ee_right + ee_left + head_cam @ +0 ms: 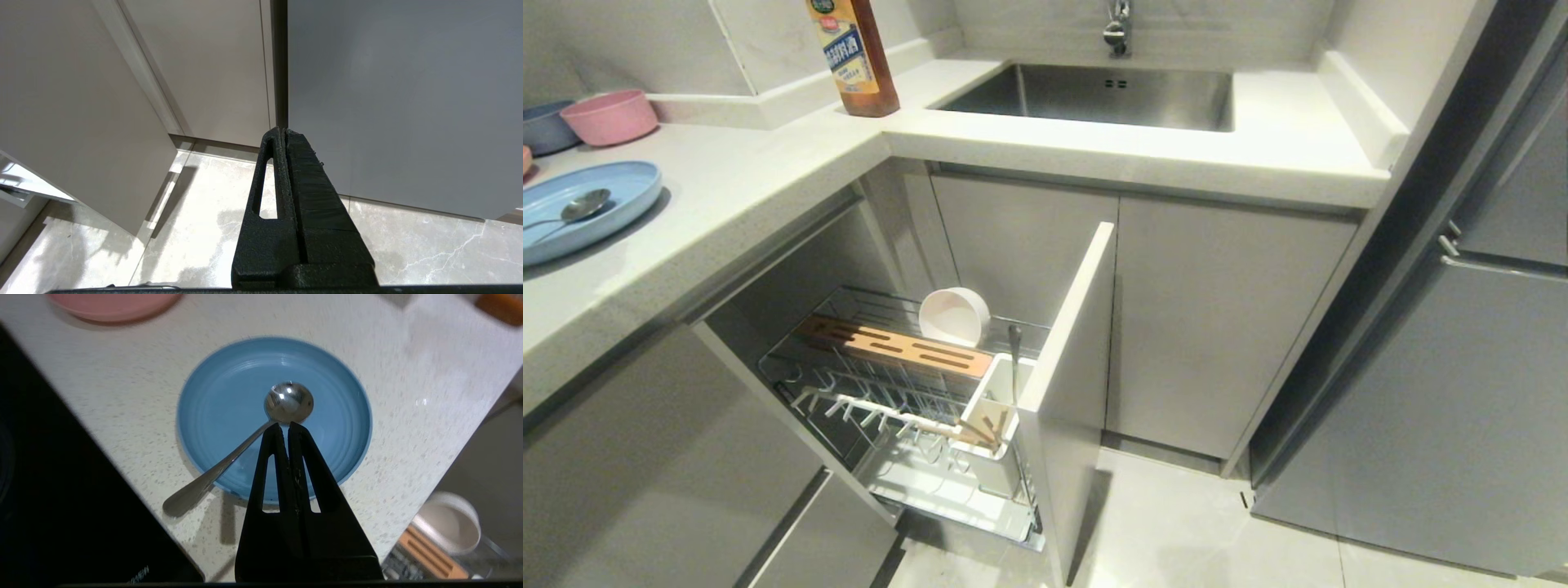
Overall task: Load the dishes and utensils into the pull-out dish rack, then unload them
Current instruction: Pick up the spoon and place it in the cupboard
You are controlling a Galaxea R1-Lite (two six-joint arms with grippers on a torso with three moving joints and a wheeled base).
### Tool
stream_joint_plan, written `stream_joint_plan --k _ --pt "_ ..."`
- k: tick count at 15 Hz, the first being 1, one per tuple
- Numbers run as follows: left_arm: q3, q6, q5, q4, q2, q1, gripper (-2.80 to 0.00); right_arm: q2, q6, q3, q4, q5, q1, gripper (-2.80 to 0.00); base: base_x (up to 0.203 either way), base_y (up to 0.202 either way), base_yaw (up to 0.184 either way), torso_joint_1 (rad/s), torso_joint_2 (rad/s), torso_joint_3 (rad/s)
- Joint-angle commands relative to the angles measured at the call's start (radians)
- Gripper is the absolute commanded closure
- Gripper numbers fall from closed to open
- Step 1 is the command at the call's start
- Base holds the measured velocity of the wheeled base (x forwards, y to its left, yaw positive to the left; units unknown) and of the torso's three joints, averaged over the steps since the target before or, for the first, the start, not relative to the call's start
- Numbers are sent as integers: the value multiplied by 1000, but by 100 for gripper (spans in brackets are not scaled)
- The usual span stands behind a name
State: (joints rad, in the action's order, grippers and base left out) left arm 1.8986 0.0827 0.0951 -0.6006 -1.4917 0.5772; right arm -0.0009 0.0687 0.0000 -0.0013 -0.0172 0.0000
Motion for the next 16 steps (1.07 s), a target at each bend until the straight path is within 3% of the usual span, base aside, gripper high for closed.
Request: stream_joint_plan --k 1,3,9,11,16 --pt "33 -32 63 -19 -83 38 0 1 0 0 0 0 0 0 0 0 0 0 0 0" --pt "35 -104 105 -29 -121 61 0 1 0 0 0 -1 0 0 0 0 0 0 0 0" --pt "33 -312 136 -108 -148 132 0 1 0 0 0 0 0 0 0 0 0 0 0 0" --pt "33 -347 177 -134 -148 142 0 1 0 0 0 -1 0 0 0 0 0 0 0 0" --pt "33 -360 183 -130 -167 162 0 1 0 0 0 0 0 0 0 0 0 0 0 0"
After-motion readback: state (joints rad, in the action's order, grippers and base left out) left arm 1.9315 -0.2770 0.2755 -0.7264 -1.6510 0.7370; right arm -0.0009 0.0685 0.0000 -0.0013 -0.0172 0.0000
